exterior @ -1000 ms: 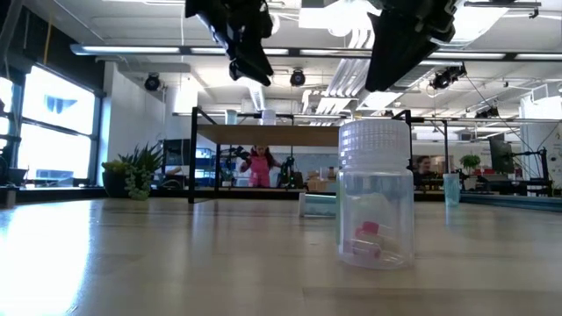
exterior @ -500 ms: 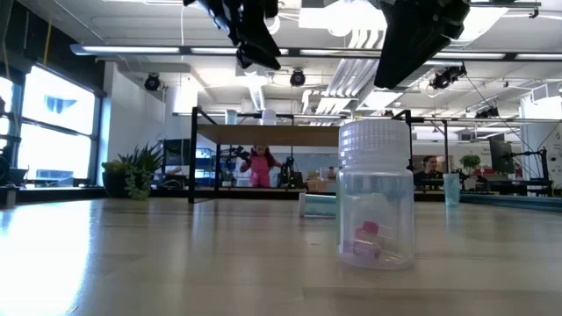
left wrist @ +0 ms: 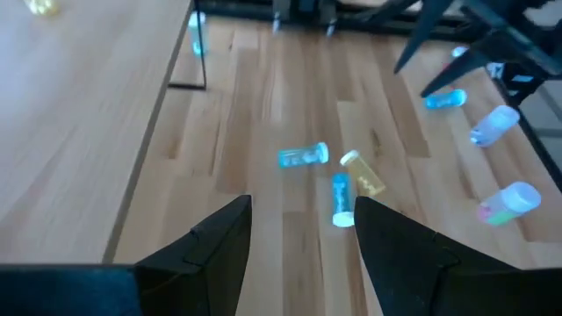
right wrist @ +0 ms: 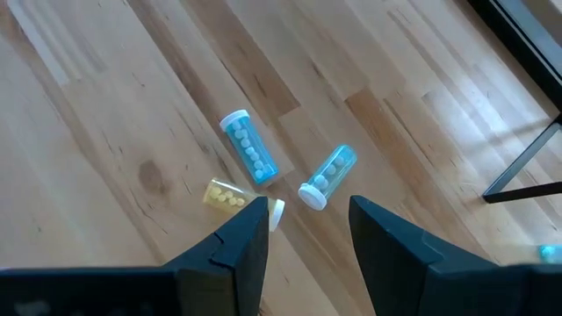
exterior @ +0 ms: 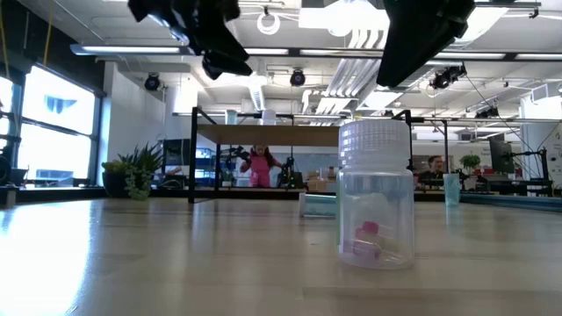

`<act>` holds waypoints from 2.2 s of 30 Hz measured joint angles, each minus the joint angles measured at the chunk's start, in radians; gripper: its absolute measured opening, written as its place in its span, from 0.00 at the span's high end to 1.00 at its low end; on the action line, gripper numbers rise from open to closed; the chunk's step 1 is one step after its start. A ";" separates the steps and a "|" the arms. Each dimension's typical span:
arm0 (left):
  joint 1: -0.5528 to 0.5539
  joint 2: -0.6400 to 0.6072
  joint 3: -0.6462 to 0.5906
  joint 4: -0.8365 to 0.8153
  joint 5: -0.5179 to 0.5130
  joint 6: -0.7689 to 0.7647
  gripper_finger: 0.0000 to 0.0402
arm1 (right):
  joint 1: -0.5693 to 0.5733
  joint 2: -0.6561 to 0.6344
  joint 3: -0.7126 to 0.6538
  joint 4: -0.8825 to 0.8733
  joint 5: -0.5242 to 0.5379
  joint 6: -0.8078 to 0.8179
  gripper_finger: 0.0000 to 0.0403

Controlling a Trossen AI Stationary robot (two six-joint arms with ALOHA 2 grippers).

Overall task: Pick and place medicine bottles onto shelf by color
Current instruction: Put the middle blue pill bottle on the shelf

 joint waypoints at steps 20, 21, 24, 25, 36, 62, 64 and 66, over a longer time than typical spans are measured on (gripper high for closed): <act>-0.185 -0.306 -0.412 0.282 -0.077 -0.195 0.52 | -0.068 0.000 0.000 0.009 -0.026 -0.220 0.63; -0.197 -0.310 -0.422 0.284 -0.094 -0.200 0.52 | -0.080 0.000 0.000 0.009 -0.029 -0.250 0.63; -0.228 -0.316 -0.437 0.281 -0.141 -0.201 0.52 | -0.131 0.000 0.000 0.009 -0.084 -0.329 0.62; -0.236 -0.316 -0.440 0.282 -0.150 -0.203 0.52 | -0.152 0.000 0.000 0.009 -0.111 -0.350 0.62; -0.309 -0.316 -0.442 0.282 -0.140 -0.240 0.52 | -0.332 0.000 0.000 0.117 -0.332 -0.652 0.57; -0.471 -0.316 -0.442 0.282 -0.194 -0.313 0.52 | -0.384 0.203 0.000 0.438 -0.565 -0.936 0.57; -0.474 -0.316 -0.442 0.282 -0.201 -0.313 0.52 | -0.384 0.215 0.000 0.456 -0.565 -0.915 0.57; -0.476 -0.316 -0.442 0.282 -0.203 -0.313 0.52 | -0.384 0.225 0.000 0.456 -0.565 -0.906 0.57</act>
